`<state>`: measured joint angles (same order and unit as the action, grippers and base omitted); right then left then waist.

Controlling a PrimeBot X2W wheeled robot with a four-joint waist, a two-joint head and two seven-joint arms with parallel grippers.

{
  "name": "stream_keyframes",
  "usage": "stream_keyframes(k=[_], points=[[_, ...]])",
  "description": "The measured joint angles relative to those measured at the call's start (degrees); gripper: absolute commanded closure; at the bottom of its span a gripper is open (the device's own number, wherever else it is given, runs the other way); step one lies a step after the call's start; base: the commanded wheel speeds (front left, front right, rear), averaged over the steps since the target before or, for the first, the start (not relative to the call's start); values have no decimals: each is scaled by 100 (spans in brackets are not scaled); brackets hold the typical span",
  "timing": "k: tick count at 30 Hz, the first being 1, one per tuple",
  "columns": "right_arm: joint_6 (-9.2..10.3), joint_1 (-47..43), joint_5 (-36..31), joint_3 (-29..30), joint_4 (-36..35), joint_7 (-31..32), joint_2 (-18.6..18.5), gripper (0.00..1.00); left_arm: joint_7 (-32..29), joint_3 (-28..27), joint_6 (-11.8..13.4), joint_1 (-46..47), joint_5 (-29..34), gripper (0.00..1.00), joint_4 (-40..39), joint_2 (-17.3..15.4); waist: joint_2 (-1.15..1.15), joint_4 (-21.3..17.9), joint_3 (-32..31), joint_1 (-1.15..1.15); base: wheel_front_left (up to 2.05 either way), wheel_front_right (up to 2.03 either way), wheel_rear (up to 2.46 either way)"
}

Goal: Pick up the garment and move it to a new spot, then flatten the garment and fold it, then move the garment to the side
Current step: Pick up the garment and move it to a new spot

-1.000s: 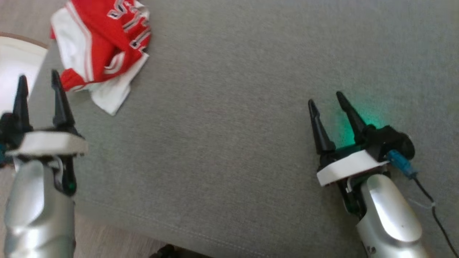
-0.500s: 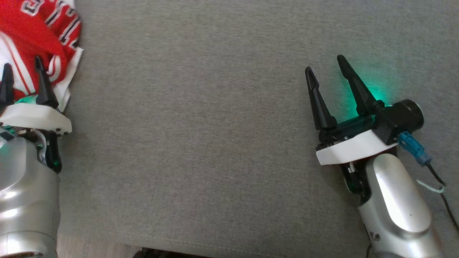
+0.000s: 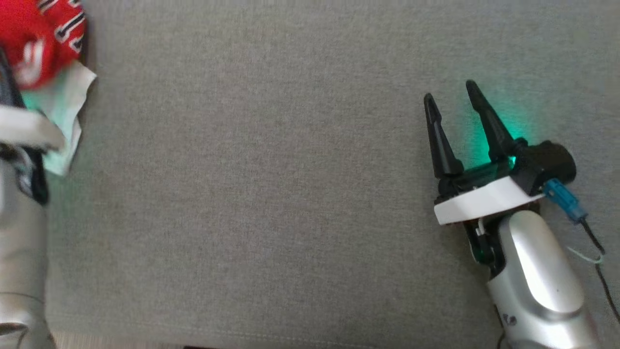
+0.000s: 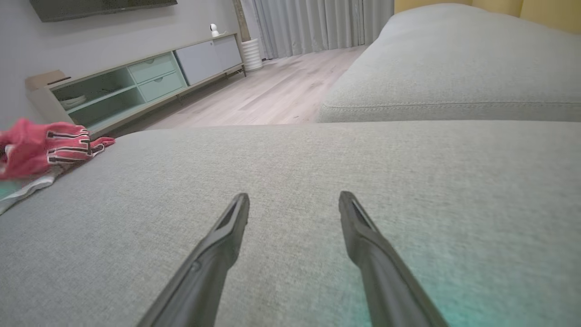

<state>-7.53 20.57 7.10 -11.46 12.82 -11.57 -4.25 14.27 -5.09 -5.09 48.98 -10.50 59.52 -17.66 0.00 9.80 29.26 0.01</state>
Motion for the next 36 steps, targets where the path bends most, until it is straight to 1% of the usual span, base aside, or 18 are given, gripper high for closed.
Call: stream_keyframes(k=[2, 5, 9, 12, 13, 16, 20, 21, 24, 28, 29, 30, 31, 33, 36], points=[[0, -23, 77, 23, 185, -57, 2, 0, 2, 68, -2, 7, 131, 100, -695, -108, 0, -33, -142, 0, 0, 0, 0], [0, -136, 209, 36, 443, -125, 15, 0, 21, 182, -33, -4, 281, 100, -1635, -113, 0, -114, -391, 0, 0, 0, 0], [0, -314, 397, 2, 746, -223, 43, 0, 44, 490, -105, -130, 401, 100, -2430, -77, 0, -342, -699, -2, 0, 0, 0], [0, -359, 691, -118, 869, -265, 47, 0, 44, 804, -160, -244, 402, 100, -2828, 76, 0, -606, -878, -1, 0, 0, 0], [0, -361, 764, -153, 901, -267, 51, 0, 44, 925, -201, -269, 400, 100, -2916, 157, 0, -703, -930, -1, 0, 0, 0], [0, -371, 933, -230, 958, -274, 60, 0, 45, 1290, -204, -364, 328, 100, -3217, 489, 0, -1016, -1080, -1, 0, 0, 0], [0, -394, 1084, -328, 940, -277, 66, 0, 44, 1841, -247, -576, 185, 100, -3393, 924, 0, -1445, -1243, -1, 0, 0, 0], [0, -440, 1122, -368, 905, -279, 68, 0, 45, 2171, -248, -721, 111, 100, -3409, 1115, 0, -1649, -1311, -1, 0, 0, 0], [0, -532, 1167, -434, 890, -279, 71, 0, 44, 2674, -248, -917, -112, 100, -3397, 1316, 0, -1923, -1389, -1, 0, 0, 0], [0, -572, 1206, -459, 890, -279, 74, 0, 44, 3048, -248, -1111, -282, 100, -3210, 1450, 0, -2185, -1465, -1, 0, 0, 0], [0, -575, 1206, -459, 890, -279, 74, 0, 44, 3096, -248, -1188, -281, 75, -3153, 1457, 0, -2223, -1482, -1, 0, 0, 0], [0, -578, 1206, -457, 891, -279, 74, 0, 44, 3122, -248, -1285, -281, 38, -3098, 1469, 0, -2245, -1501, -1, 0, 0, 0], [0, -582, 1206, -452, 891, -279, 75, 0, 44, 3131, -246, -1391, -280, 0, -3040, 1478, 0, -2251, -1517, -1, 0, 0, 0], [0, -593, 1206, -420, 897, -279, 75, 0, 44, 3120, -176, -1636, -271, 0, -2971, 1480, 0, -2222, -1551, -1, 0, 0, 0], [0, -599, 1204, -314, 907, -279, 79, 0, 44, 2982, 18, -1984, -255, 0, -2940, 1480, 0, -2113, -1591, -1, 0, 0, 0]])
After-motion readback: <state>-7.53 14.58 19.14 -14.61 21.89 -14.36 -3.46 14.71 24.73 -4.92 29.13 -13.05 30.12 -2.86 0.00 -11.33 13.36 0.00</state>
